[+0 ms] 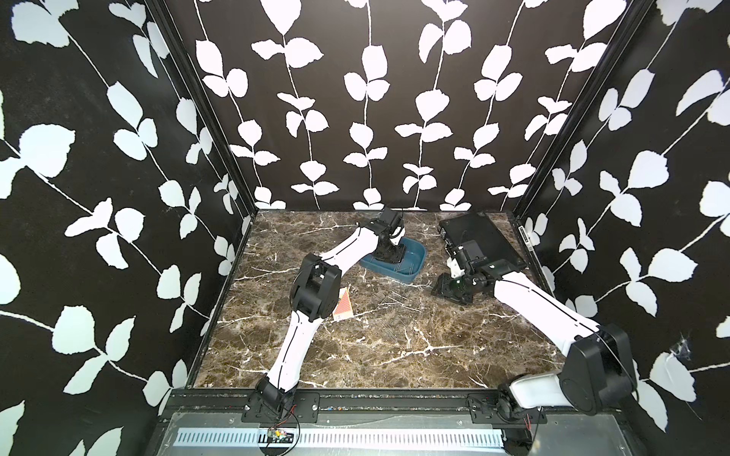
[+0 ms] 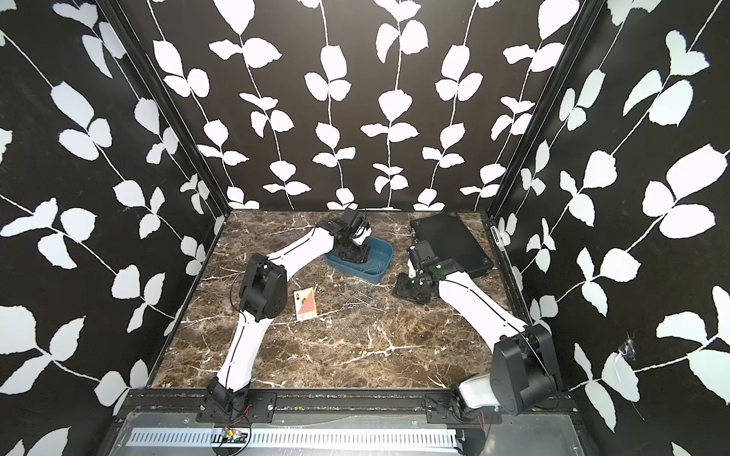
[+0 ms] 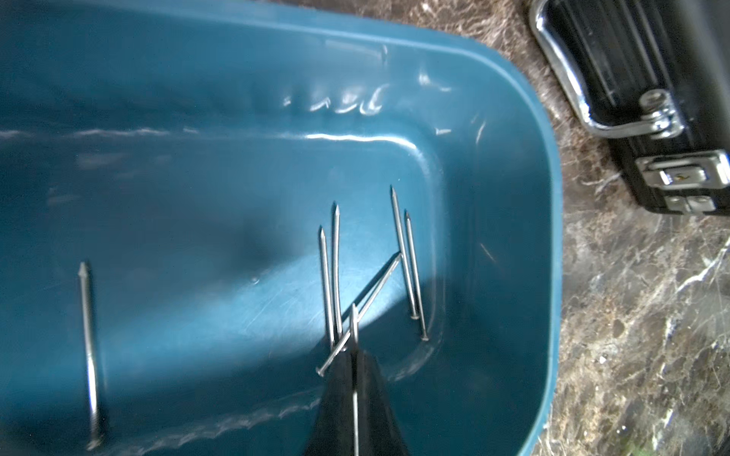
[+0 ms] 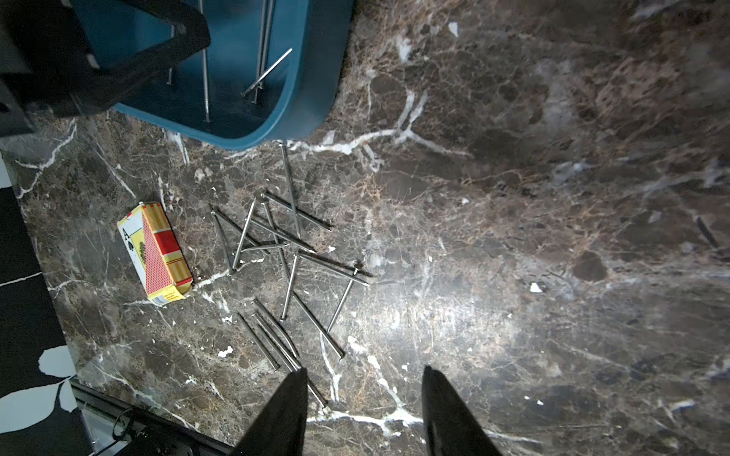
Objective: Put the nails on the desktop into the storage box
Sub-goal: Place the nail in the storage box.
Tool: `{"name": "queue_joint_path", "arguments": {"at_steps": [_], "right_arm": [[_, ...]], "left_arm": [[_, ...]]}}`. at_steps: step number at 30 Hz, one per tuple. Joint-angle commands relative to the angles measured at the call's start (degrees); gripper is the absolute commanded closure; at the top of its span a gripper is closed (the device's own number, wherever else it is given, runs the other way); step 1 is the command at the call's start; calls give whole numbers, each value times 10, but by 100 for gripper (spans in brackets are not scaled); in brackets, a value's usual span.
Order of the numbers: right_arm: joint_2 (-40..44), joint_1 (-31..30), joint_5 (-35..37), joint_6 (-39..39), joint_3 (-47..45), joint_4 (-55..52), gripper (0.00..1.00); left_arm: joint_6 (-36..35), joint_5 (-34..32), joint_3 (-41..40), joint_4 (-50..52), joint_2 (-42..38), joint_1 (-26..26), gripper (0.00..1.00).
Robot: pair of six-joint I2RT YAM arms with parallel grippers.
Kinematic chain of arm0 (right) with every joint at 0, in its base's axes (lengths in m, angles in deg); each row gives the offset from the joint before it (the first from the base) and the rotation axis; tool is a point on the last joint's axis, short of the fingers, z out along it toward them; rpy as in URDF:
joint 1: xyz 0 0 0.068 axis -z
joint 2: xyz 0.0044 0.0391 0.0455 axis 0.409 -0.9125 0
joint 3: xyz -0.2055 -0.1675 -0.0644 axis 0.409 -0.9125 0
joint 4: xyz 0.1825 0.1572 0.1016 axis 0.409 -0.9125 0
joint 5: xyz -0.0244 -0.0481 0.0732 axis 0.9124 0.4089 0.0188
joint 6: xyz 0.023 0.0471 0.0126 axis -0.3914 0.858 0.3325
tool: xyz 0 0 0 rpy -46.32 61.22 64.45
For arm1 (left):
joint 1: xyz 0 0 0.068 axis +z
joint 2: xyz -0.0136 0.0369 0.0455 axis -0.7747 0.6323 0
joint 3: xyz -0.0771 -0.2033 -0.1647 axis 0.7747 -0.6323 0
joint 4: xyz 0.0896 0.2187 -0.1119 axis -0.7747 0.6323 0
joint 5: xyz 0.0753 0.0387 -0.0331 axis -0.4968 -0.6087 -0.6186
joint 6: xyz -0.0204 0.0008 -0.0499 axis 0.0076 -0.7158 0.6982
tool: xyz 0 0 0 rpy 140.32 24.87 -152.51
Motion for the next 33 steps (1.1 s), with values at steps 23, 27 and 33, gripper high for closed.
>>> {"name": "queue_joint_path", "arguments": {"at_steps": [23,27,33], "right_arm": [[-108,-114,28,-109,70,-4,48],[-165,-150,55,-139,88,-18,48],[-197,-180,88,-159,89,-24,50]], "left_arm": [[60,23,-102,-44,-88,3,72],[77,14,-171,-61,-170,3,69],[79,-13,-273,-68,-286,4,64]]}}
